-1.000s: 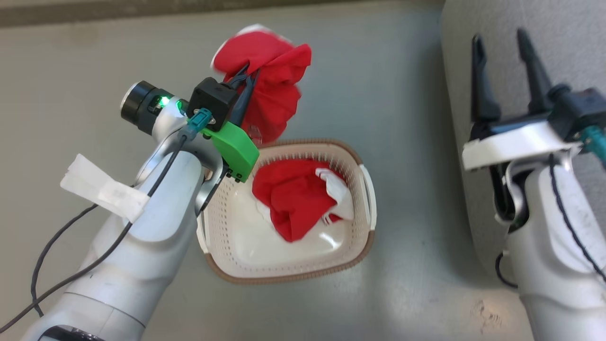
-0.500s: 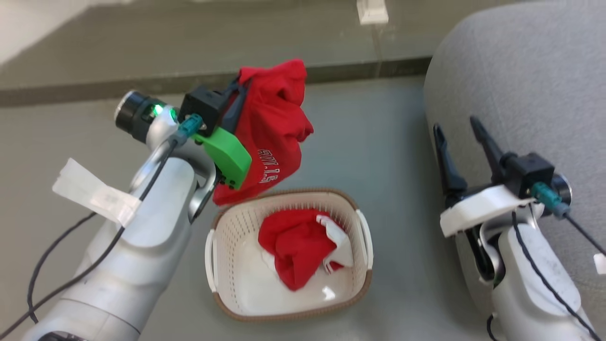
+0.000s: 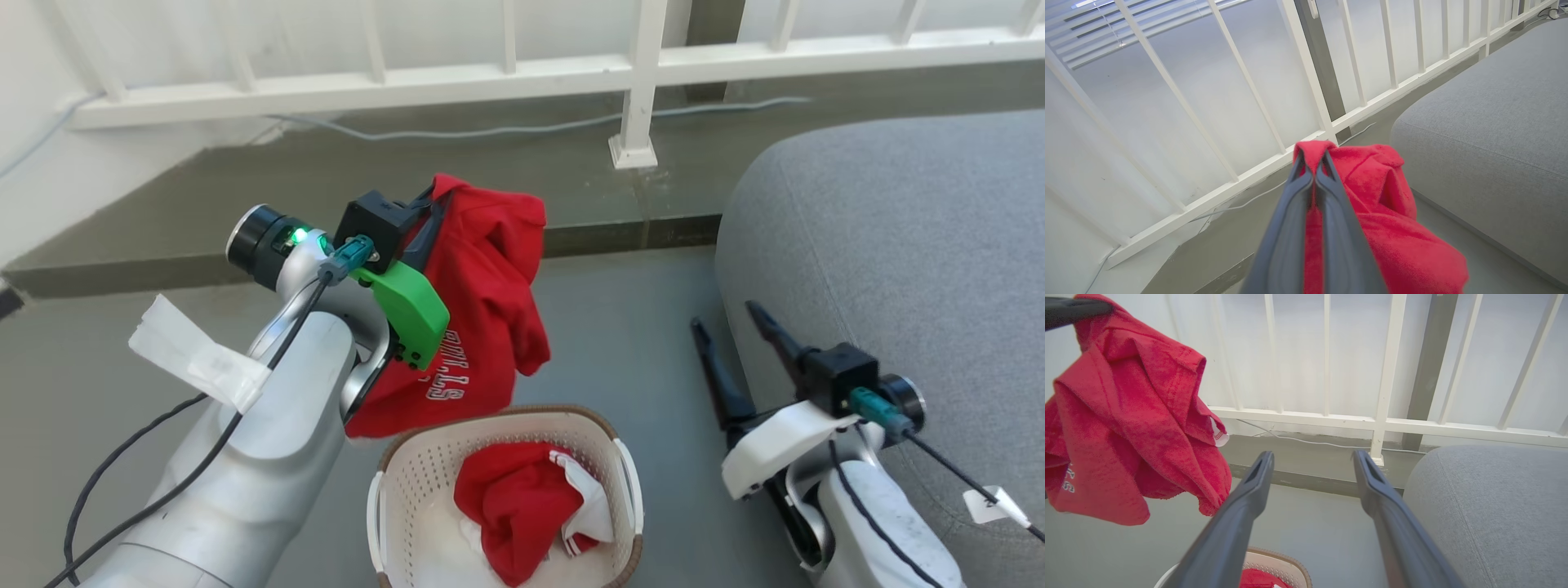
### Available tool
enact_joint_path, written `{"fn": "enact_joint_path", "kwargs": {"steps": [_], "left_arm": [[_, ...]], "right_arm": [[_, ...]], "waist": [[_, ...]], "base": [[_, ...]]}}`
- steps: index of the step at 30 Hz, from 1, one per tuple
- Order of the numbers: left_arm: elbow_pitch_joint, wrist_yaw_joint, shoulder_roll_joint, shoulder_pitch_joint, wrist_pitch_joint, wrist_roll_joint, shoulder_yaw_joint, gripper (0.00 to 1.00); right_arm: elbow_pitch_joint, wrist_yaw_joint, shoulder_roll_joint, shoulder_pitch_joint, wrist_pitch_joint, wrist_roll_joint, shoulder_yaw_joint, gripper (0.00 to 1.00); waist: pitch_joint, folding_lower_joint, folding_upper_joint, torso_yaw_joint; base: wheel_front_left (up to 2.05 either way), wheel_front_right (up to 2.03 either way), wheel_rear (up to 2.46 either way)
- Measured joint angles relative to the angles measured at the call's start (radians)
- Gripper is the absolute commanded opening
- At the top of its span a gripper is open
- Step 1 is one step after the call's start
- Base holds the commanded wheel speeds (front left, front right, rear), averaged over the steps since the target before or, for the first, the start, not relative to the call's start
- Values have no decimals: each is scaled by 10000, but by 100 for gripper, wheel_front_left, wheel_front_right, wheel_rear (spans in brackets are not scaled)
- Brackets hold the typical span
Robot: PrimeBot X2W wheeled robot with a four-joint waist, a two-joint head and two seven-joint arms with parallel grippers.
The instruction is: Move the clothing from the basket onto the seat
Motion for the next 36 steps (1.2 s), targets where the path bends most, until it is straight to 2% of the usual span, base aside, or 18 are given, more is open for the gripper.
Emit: {"fn": "enact_joint_path", "kwargs": {"steps": [12, 28, 36], "left_arm": [[-771, -13, -113, 14, 376, -263, -173, 0], [-1701, -44, -251, 19, 715, -334, -648, 0], [-2132, -42, -259, 34, 817, -339, -719, 0]], "right_arm": [[75, 255, 6, -264, 0, 13, 1567, 100], [922, 261, -27, -1379, 0, -33, 3070, 100], [1066, 259, -35, -2230, 0, -245, 3461, 100]], "waist": [[-573, 0, 0, 142], [-436, 0, 0, 613], [-410, 0, 0, 666]], "base": [[0, 0, 0], [0, 0, 0], [0, 0, 0]]}}
